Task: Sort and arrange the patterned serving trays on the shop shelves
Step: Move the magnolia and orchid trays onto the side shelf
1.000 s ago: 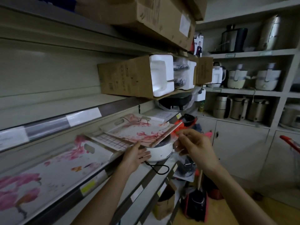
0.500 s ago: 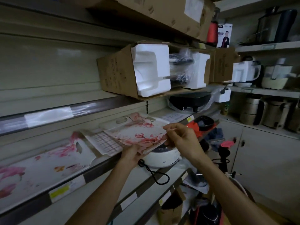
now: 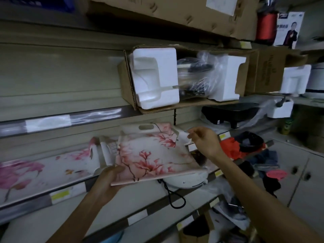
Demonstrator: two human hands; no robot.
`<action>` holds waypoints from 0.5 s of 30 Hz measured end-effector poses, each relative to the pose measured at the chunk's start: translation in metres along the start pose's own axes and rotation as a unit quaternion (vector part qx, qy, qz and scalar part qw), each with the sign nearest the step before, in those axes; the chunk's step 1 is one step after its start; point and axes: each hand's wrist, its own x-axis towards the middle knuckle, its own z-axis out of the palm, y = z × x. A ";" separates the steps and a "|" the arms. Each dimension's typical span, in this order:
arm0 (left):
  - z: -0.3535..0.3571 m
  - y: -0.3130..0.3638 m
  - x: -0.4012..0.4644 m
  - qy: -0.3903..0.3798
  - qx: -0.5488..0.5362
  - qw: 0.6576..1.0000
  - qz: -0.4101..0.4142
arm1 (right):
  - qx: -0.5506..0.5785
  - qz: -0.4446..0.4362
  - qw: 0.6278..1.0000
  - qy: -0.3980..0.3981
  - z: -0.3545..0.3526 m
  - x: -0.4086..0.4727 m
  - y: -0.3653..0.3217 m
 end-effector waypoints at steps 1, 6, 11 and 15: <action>-0.007 0.000 -0.003 -0.006 0.001 1.000 0.006 | -0.015 -0.005 1.000 0.000 0.003 0.007 0.003; -0.036 0.002 -0.029 -0.034 -0.005 0.999 0.018 | -0.024 0.050 0.998 -0.018 0.031 0.016 0.009; -0.055 0.008 -0.059 0.001 0.053 0.998 0.023 | 0.047 0.158 0.982 -0.094 0.063 0.000 0.007; -0.074 0.011 -0.089 0.012 0.108 0.994 0.017 | 0.206 0.241 0.940 -0.121 0.083 -0.017 -0.004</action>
